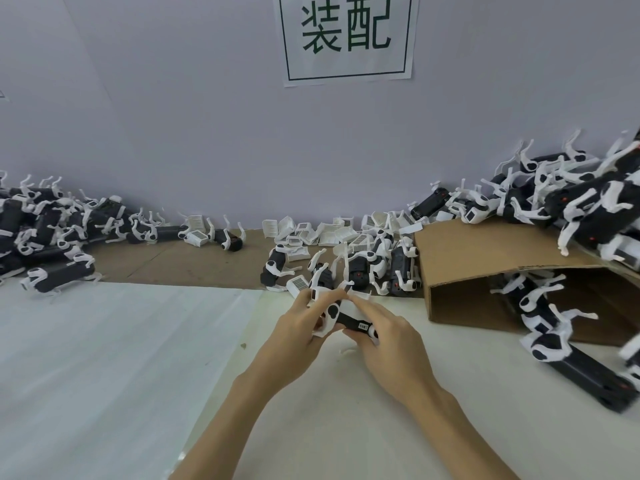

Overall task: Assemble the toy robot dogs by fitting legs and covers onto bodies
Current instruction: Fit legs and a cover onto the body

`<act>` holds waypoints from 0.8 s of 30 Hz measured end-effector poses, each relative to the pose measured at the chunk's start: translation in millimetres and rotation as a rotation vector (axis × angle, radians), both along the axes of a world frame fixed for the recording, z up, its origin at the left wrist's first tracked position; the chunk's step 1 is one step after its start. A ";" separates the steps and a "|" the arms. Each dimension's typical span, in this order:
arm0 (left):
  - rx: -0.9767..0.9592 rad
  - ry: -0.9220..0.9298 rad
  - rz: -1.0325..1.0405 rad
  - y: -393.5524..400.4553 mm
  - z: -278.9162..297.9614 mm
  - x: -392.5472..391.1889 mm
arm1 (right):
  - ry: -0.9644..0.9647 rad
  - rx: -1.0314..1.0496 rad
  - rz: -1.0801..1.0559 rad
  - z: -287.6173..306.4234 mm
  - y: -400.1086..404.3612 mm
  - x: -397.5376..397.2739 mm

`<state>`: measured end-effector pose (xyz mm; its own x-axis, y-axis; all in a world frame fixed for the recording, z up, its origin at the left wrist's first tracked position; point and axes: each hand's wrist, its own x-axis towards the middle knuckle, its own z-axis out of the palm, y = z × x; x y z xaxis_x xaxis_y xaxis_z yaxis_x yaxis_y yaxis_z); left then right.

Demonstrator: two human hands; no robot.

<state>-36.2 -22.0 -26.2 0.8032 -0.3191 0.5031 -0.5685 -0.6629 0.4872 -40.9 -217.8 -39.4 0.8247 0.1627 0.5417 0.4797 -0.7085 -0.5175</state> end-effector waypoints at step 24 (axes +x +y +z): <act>-0.059 0.182 -0.004 15.3 9.4 -4.2 | 0.407 0.834 0.264 18.5 -28.8 5.3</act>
